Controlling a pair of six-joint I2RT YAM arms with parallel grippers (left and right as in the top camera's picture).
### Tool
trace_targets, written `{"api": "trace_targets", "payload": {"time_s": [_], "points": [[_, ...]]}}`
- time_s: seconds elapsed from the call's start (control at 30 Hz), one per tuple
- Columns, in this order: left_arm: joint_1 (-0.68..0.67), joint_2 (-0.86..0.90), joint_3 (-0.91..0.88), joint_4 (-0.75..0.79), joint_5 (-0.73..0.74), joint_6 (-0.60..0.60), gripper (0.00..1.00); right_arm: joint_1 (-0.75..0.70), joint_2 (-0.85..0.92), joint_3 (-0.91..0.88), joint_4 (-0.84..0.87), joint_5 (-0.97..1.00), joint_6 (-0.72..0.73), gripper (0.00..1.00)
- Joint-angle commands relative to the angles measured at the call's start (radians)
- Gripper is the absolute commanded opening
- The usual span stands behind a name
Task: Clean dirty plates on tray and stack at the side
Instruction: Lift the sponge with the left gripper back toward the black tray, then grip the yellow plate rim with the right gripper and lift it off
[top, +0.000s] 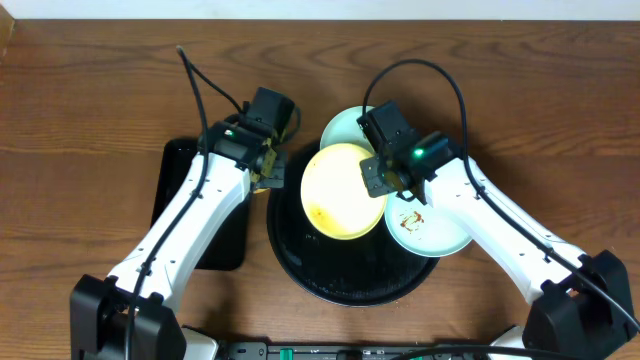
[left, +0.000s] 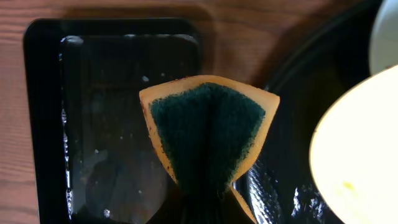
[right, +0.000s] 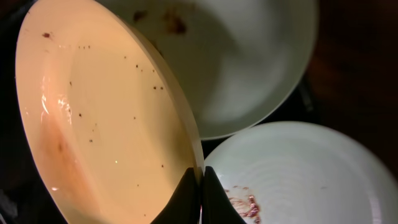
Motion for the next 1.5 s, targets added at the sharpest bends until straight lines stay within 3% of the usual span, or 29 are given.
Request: {"api": "trace_targets", "payload": {"time_s": [0.0, 0.3, 0.5, 0.67, 1.23, 1.47], "points": [[0.032, -0.003, 0.024, 0.001, -0.005, -0.021, 0.08, 0.012, 0.005, 0.066, -0.023, 0.126, -0.021, 0.01], [0.122, -0.003, 0.024, 0.016, 0.000, -0.024, 0.07, 0.015, 0.005, 0.173, -0.109, 0.339, -0.051, 0.01], [0.196, -0.001, 0.024, 0.051, 0.119, -0.024, 0.08, 0.057, 0.005, 0.180, -0.118, 0.534, -0.103, 0.01], [0.231, 0.006, 0.024, 0.054, 0.135, -0.024, 0.07, 0.111, 0.005, 0.180, -0.117, 0.667, -0.149, 0.01], [0.241, 0.032, 0.023, 0.055, 0.135, -0.023, 0.07, 0.324, 0.005, 0.180, -0.106, 1.050, -0.204, 0.01], [0.241, 0.044, 0.022, 0.054, 0.135, -0.024, 0.07, 0.349, 0.005, 0.180, -0.106, 1.130, -0.208, 0.01]]}}
